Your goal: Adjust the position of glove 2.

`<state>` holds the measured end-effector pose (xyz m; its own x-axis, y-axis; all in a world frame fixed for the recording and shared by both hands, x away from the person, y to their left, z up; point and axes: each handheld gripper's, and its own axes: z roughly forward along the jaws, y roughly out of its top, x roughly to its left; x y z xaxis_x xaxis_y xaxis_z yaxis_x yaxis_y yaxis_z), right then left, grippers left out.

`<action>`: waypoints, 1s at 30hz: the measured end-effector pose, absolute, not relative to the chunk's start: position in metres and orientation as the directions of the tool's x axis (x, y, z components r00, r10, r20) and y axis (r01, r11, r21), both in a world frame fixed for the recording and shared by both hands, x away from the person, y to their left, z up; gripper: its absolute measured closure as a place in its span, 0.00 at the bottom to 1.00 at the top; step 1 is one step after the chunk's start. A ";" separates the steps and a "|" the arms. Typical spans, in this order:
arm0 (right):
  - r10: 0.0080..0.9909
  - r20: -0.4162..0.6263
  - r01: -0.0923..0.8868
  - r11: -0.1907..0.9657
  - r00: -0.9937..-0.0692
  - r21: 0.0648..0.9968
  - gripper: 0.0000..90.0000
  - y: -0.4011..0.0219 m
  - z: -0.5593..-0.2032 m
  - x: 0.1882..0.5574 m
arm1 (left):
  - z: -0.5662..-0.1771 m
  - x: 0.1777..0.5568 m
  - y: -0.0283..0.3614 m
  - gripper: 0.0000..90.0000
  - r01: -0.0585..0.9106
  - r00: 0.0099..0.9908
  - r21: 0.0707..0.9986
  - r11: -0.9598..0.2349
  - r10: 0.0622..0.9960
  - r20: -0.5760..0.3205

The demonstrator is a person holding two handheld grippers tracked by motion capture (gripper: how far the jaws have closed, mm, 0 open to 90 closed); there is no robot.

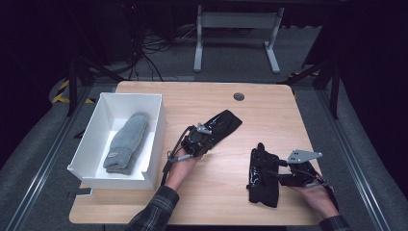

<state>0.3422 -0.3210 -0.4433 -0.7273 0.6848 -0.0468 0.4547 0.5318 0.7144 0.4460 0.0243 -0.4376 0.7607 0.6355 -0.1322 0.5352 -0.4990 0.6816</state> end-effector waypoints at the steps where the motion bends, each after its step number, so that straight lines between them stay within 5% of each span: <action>1: 0.683 -0.047 0.454 0.533 -0.729 0.714 0.49 -0.321 -0.443 0.342 | -0.437 0.450 0.022 1.00 0.534 0.760 0.682 -0.500 0.637 -0.128; 17: 0.685 -0.057 0.447 0.533 -0.726 0.719 0.49 -0.322 -0.441 0.342 | -0.453 0.481 0.006 1.00 0.571 0.742 0.655 -0.495 0.653 -0.154; 30: 0.684 -0.066 0.441 0.538 -0.727 0.718 0.49 -0.320 -0.440 0.341 | -0.451 0.432 0.020 1.00 0.546 0.791 0.622 -0.561 0.589 -0.163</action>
